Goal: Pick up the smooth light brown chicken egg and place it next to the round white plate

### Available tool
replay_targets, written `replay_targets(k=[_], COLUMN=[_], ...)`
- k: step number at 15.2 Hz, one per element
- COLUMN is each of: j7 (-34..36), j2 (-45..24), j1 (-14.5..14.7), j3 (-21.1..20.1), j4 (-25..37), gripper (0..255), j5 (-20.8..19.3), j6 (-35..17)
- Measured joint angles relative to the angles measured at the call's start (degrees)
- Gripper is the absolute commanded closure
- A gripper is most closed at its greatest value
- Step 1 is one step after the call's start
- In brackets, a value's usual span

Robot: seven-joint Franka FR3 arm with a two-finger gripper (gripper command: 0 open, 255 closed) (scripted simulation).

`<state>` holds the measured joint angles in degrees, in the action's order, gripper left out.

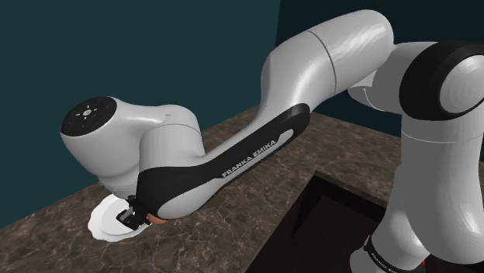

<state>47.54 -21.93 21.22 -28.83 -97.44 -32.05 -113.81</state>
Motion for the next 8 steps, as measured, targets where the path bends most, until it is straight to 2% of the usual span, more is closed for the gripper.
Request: replay_targets(k=[8], j7=[2.7], j2=[-2.6], j1=[0.5], j3=[0.9], j4=[-2.5], gripper=[255], j5=[-2.3], j6=[-4.2])
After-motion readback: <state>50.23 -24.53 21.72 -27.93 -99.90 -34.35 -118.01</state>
